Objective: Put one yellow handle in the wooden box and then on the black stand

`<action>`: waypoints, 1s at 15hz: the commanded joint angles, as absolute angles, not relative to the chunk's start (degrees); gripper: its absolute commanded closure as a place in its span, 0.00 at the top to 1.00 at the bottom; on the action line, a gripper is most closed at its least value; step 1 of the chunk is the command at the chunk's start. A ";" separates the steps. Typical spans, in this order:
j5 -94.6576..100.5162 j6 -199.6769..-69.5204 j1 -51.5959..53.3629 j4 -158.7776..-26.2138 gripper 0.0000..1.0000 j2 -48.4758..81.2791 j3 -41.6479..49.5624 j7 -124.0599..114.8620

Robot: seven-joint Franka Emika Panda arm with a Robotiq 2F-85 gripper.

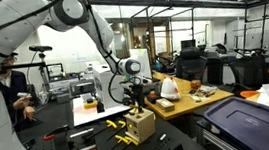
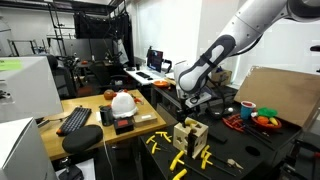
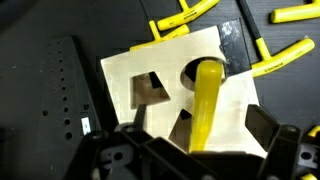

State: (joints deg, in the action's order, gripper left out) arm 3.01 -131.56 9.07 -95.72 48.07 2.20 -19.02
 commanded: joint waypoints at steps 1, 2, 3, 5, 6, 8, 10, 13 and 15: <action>3.81 -131.55 9.73 -94.26 1.00 48.62 3.01 -18.54; 3.78 -131.29 9.75 -94.00 1.00 48.73 3.07 -18.68; 3.77 -130.69 9.80 -93.64 1.00 48.84 3.17 -18.85; 3.61 -129.19 9.83 -93.03 1.00 48.92 3.38 -19.18; 3.58 -128.18 9.92 -92.67 1.00 48.94 3.62 -19.59; 3.43 -124.04 10.17 -91.67 1.00 48.86 4.05 -20.92; 3.47 -120.42 10.30 -90.41 1.00 48.92 4.09 -21.56; 3.17 -115.95 10.16 -87.44 1.00 49.72 3.57 -21.77; 3.03 -113.47 10.15 -85.45 1.00 50.53 3.28 -21.67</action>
